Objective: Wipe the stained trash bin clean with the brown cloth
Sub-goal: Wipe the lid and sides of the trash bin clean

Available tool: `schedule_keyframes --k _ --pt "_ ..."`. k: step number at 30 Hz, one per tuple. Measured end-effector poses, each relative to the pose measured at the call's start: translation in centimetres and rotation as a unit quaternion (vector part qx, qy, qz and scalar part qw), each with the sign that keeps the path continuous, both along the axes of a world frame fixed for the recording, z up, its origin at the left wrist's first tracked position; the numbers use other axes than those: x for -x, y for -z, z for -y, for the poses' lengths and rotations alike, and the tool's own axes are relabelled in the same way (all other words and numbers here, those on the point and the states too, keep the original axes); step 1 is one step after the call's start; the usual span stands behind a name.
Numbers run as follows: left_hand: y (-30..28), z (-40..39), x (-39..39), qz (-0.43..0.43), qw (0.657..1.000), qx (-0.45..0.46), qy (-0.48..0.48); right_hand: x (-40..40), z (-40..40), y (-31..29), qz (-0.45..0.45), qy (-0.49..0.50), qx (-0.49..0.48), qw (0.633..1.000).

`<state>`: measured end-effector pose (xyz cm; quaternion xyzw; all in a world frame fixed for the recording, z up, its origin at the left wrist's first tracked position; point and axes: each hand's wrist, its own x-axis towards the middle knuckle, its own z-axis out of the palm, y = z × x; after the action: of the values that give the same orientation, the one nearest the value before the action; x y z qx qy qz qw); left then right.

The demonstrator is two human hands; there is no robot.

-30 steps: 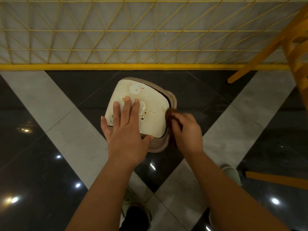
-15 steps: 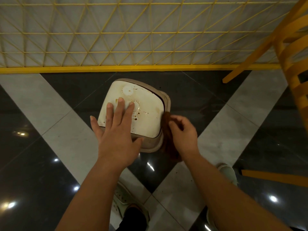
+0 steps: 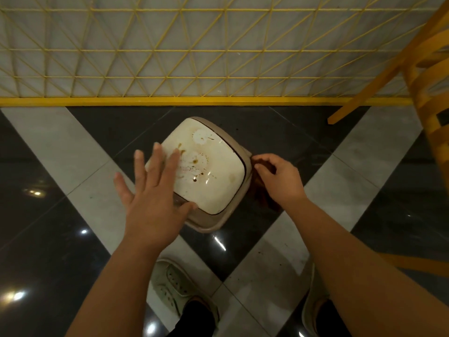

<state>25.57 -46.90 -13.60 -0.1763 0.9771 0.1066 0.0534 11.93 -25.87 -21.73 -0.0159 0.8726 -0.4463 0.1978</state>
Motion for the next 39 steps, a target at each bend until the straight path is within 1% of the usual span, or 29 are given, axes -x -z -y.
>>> schedule_keyframes --k 4,7,10,11,14,16,17,19,21,22,24,28,30,32,36,37,39 --pt "0.0 0.8 -0.5 -0.011 0.999 0.006 -0.041 -5.0 -0.8 0.1 -0.029 -0.004 -0.02 0.999" --pt "0.2 0.7 -0.3 -0.008 0.998 -0.015 -0.052 -9.4 -1.2 0.2 -0.049 -0.006 -0.025 0.998" --pt "0.3 0.6 0.1 -0.013 0.997 -0.039 -0.07 -12.4 -1.0 0.6 -0.052 -0.049 -0.041 0.997" --pt "0.3 0.5 0.2 -0.018 0.996 -0.045 -0.077 -12.7 -1.0 0.7 -0.049 -0.03 -0.035 0.998" --pt "0.4 0.5 0.5 -0.032 0.995 -0.041 -0.083 -11.3 -1.4 0.2 -0.044 0.085 0.004 0.995" --pt "0.6 0.5 0.7 -0.033 0.995 -0.035 -0.085 -9.0 -1.3 -0.3 -0.045 0.118 0.02 0.992" --pt "0.6 0.5 0.7 -0.035 0.995 -0.034 -0.088 -7.6 -1.1 -0.6 -0.051 0.116 0.019 0.992" --pt "0.7 0.4 0.9 -0.041 0.994 -0.038 -0.094 -5.4 0.0 -1.1 -0.07 0.081 -0.005 0.994" --pt "0.7 0.2 1.2 -0.045 0.992 -0.048 -0.105 -5.1 1.0 -0.9 -0.081 0.053 -0.041 0.994" --pt "0.8 0.1 1.3 -0.047 0.991 -0.055 -0.111 -5.8 1.2 -0.7 -0.083 0.059 -0.046 0.994" --pt "0.8 0.0 1.4 -0.052 0.989 -0.068 -0.117 -8.3 1.2 -0.2 -0.075 0.083 -0.025 0.993" --pt "0.8 -0.1 1.5 -0.052 0.989 -0.075 -0.118 -12.4 2.4 0.5 -0.05 0.042 -0.002 0.998" --pt "0.8 0.0 1.4 -0.047 0.989 -0.077 -0.12 -12.2 2.7 0.4 -0.049 0.032 -0.002 0.998" --pt "0.9 0.0 1.3 -0.047 0.989 -0.082 -0.115 -11.2 1.8 0.3 -0.07 0.025 -0.01 0.997" --pt "0.8 -0.1 1.4 -0.049 0.987 -0.092 -0.121 -8.7 0.6 -0.2 -0.103 0.096 -0.007 0.99" --pt "0.8 -0.1 1.4 -0.048 0.987 -0.094 -0.122 -9.0 0.9 -0.2 -0.099 0.089 -0.006 0.991" --pt "0.8 0.0 1.5 -0.047 0.987 -0.092 -0.122 -10.0 1.1 0.0 -0.093 0.044 -0.019 0.995"
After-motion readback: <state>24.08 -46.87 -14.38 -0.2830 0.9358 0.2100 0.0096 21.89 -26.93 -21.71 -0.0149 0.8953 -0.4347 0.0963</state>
